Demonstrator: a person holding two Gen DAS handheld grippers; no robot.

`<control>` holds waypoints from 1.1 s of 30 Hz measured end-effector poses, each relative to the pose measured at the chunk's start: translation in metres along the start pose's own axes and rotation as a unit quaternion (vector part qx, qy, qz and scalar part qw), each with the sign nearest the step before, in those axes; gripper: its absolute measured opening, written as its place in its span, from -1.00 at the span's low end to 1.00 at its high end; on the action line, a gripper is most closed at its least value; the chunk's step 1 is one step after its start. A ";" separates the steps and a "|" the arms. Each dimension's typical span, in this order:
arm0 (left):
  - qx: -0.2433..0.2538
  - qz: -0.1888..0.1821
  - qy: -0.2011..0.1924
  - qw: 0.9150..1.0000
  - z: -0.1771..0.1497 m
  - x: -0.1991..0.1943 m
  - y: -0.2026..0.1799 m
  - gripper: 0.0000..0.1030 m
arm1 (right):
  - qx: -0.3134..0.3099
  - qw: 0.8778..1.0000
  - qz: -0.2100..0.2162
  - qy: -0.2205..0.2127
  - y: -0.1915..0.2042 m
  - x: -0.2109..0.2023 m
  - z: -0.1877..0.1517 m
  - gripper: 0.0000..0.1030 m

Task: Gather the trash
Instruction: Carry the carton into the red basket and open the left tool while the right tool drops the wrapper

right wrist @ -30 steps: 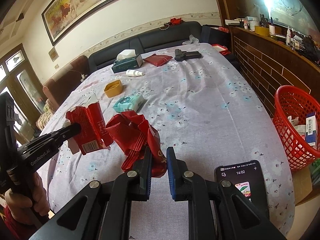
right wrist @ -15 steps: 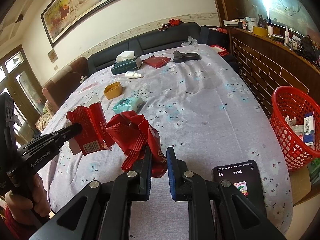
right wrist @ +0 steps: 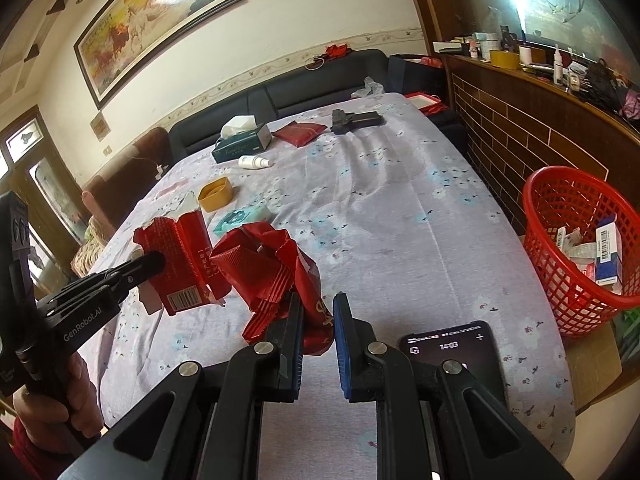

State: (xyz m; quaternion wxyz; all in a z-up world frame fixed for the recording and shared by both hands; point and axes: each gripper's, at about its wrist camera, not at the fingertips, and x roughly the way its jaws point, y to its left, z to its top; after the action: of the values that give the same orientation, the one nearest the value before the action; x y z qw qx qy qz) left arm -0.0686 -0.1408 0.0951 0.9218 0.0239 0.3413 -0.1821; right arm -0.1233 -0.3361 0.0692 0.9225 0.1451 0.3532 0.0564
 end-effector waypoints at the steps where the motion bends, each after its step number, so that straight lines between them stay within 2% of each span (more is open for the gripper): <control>1: 0.002 -0.003 0.001 1.000 0.002 0.000 -0.002 -0.93 | 0.002 1.000 0.000 -0.002 -0.003 -0.002 0.001 -0.71; 11: 0.039 -0.054 -0.005 0.998 0.028 -0.001 -0.051 -0.93 | 0.063 0.995 -0.031 -0.063 -0.062 -0.052 0.015 -0.70; 21: 0.089 -0.123 0.003 0.988 0.056 0.012 -0.134 -0.93 | 0.150 0.976 -0.096 -0.126 -0.153 -0.116 0.015 -0.70; 25: 0.113 -0.148 0.010 0.982 0.063 0.024 -0.176 -0.93 | 0.173 0.968 -0.117 -0.138 -0.179 -0.132 0.013 -0.70; 33: 0.137 -0.166 0.029 0.976 0.071 0.059 -0.236 -0.93 | 0.205 0.959 -0.140 -0.137 -0.224 -0.141 0.012 -0.70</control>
State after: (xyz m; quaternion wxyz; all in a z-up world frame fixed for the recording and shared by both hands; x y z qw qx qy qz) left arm -0.0660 -0.3916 0.1305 0.8567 0.0982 0.3385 -0.3766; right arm -0.2196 -0.5813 0.0983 0.9111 0.2864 0.2446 -0.1678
